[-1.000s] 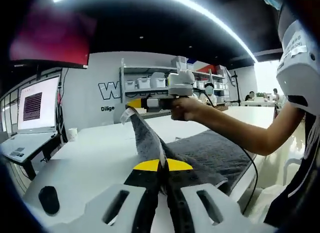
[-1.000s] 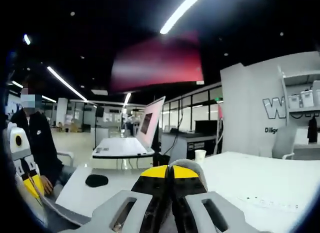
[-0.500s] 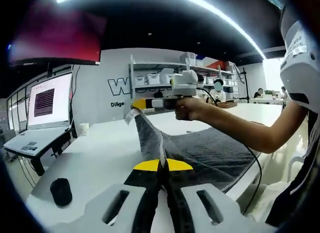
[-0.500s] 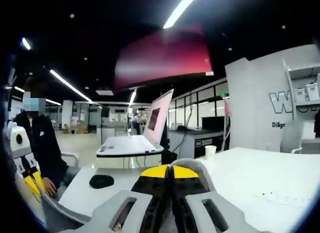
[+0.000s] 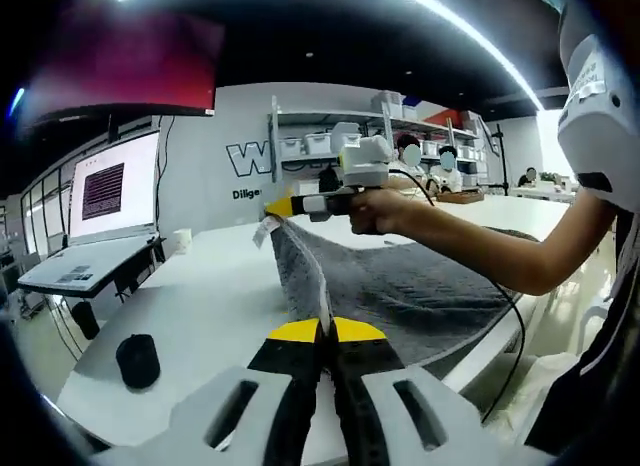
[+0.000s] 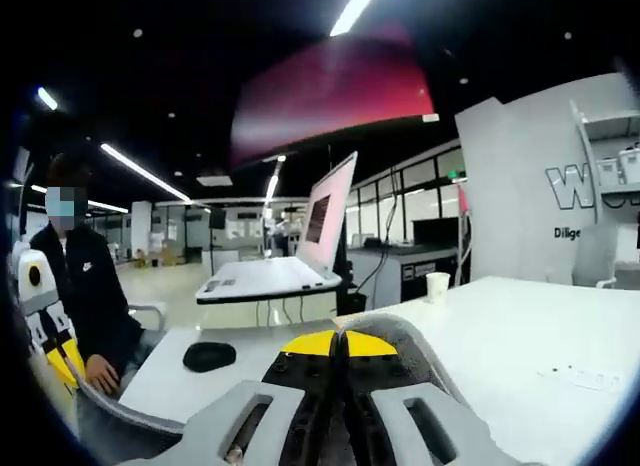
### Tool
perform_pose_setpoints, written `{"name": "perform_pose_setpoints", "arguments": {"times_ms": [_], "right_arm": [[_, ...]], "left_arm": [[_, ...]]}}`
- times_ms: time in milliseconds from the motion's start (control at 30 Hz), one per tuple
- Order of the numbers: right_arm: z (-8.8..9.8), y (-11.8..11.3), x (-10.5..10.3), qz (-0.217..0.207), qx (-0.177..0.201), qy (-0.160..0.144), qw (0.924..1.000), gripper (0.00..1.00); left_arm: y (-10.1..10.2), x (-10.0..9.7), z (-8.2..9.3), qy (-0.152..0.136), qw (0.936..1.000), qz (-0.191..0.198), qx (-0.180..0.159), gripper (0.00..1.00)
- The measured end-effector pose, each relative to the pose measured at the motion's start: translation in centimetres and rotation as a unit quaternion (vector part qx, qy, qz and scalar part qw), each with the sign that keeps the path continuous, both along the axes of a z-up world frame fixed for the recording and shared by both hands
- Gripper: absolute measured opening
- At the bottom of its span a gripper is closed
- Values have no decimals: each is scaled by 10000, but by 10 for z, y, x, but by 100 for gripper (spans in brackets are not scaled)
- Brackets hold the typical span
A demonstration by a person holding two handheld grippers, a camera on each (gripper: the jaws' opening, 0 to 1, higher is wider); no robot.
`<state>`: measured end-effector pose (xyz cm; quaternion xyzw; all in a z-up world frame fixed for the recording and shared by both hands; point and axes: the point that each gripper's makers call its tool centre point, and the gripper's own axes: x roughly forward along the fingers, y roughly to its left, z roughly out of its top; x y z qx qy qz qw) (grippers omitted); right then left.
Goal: Open the folded towel by lifting each exposed corner and separating the folded layers until the towel lies flat within the target outline without major curled edges
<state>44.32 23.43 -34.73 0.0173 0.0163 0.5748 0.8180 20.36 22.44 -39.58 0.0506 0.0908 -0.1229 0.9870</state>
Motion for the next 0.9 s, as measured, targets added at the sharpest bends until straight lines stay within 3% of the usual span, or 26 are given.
{"name": "perform_pose_setpoints", "arguments": {"times_ms": [433,633,900], "right_arm": [[-28,18,-1,119,-258,198,9994,0],[-31,19,-1,-17,-475,37,9989,0],[-38,32,-2,-37,-720,-78,9974,0]], "left_arm": [[9,1,-20,236,9994,141,-188,2],[12,0,-21,209,9979,168,-583,2],[15,0,-27,244,9965,199,-780,2]]}}
